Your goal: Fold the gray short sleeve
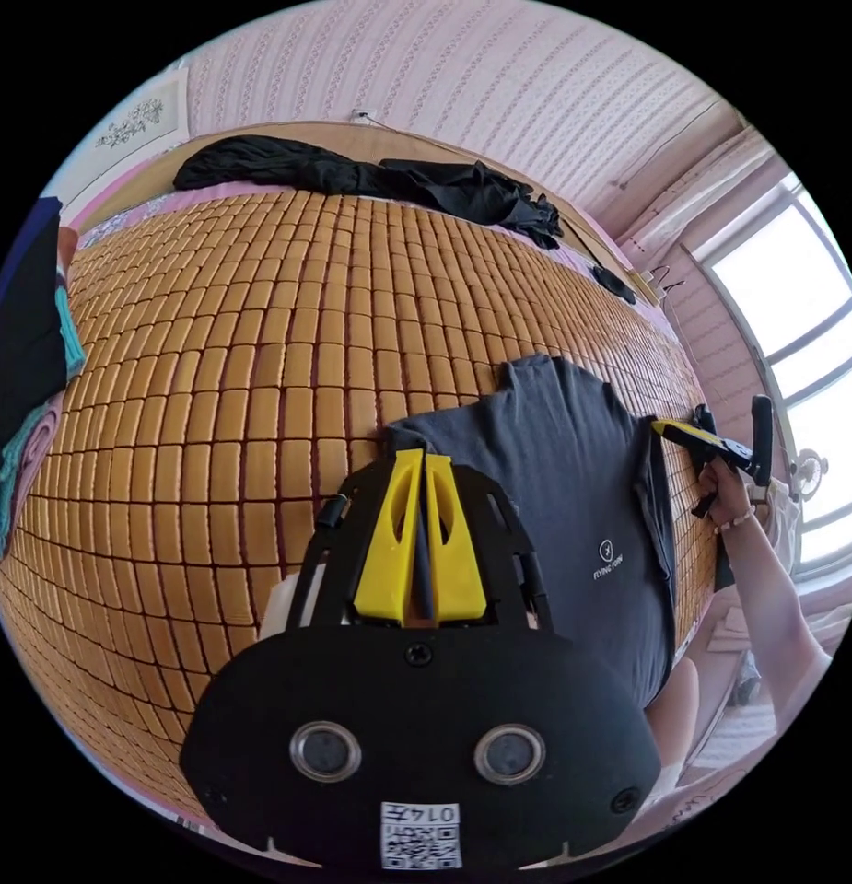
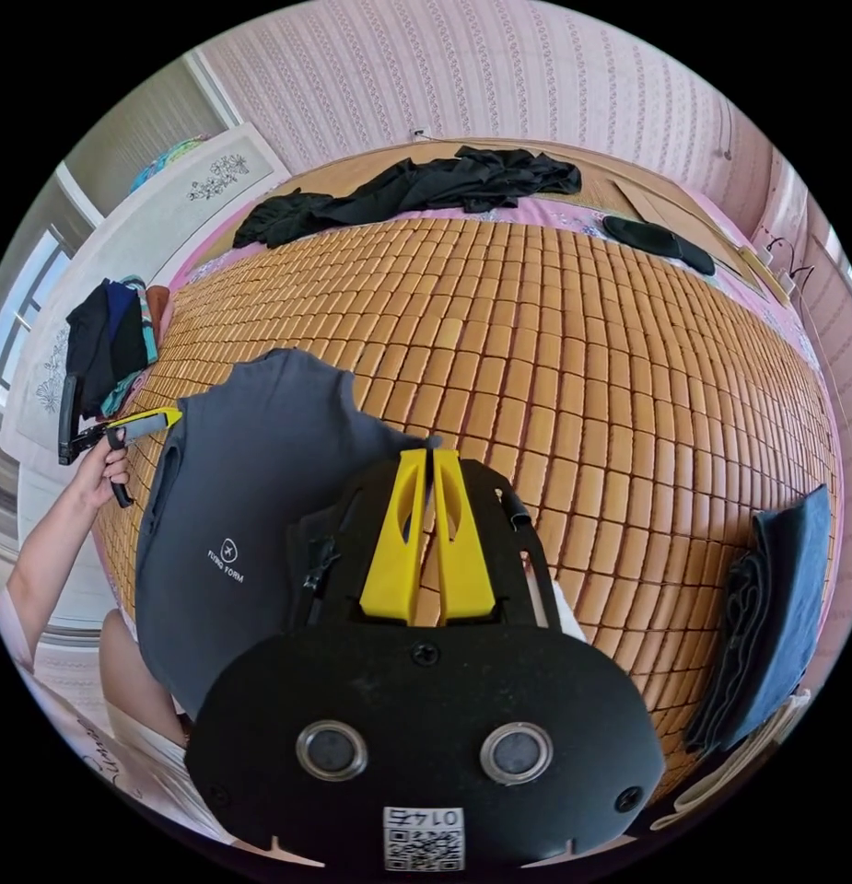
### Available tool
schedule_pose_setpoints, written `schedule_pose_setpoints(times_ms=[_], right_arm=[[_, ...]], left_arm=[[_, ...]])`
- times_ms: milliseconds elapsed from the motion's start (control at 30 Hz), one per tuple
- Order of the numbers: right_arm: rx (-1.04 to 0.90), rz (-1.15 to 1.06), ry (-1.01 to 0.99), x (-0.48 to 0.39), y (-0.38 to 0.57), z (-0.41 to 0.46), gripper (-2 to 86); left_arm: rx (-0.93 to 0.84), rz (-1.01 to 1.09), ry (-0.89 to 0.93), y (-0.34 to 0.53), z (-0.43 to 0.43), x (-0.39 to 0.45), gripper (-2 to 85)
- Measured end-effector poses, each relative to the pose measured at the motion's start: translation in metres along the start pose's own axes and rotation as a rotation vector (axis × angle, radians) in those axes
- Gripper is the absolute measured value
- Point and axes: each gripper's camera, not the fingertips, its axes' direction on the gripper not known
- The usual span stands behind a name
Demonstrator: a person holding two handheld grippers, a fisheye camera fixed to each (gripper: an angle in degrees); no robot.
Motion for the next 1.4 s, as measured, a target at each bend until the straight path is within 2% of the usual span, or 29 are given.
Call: schedule_pose_setpoints(times_ms=[300, 367, 433, 600, 767, 833, 967, 1100, 1200, 1400], right_arm=[[0.207, 0.054, -0.004, 0.005, -0.038, -0.074, 0.3], [0.253, 0.061, -0.002, 0.005, -0.042, -0.088, 0.3], [0.274, 0.059, -0.033, 0.005, -0.047, -0.101, 0.4], [0.189, -0.007, -0.027, -0.002, -0.039, -0.094, 0.4], [0.227, -0.075, -0.105, -0.002, 0.007, -0.118, 0.4], [0.254, -0.135, -0.147, -0.005, 0.054, -0.142, 0.5], [0.186, -0.142, -0.203, -0.004, 0.144, -0.144, 0.5], [-0.003, -0.037, -0.165, 0.008, 0.222, -0.090, 0.6], [0.022, 0.037, -0.170, 0.016, 0.246, -0.079, 0.9], [0.108, 0.021, -0.035, 0.014, 0.250, -0.114, 2.6]], left_arm=[[0.245, 0.006, -0.068, -0.023, -0.071, 0.018, -1.0], [0.276, 0.001, -0.037, -0.025, -0.081, 0.022, -1.0], [0.253, 0.008, -0.011, -0.029, -0.083, 0.027, -1.0], [0.163, 0.109, -0.062, -0.014, -0.076, 0.041, -1.0], [0.186, 0.139, 0.032, 0.019, -0.106, 0.031, -1.0], [0.207, 0.183, 0.079, 0.044, -0.130, 0.028, -1.0], [0.147, 0.197, 0.144, 0.136, -0.149, 0.015, -1.0], [-0.033, 0.123, 0.086, 0.212, -0.104, -0.003, -0.9], [-0.104, 0.104, -0.024, 0.235, -0.077, -0.006, -0.7], [0.021, 0.083, -0.093, 0.236, -0.117, -0.006, 2.4]])
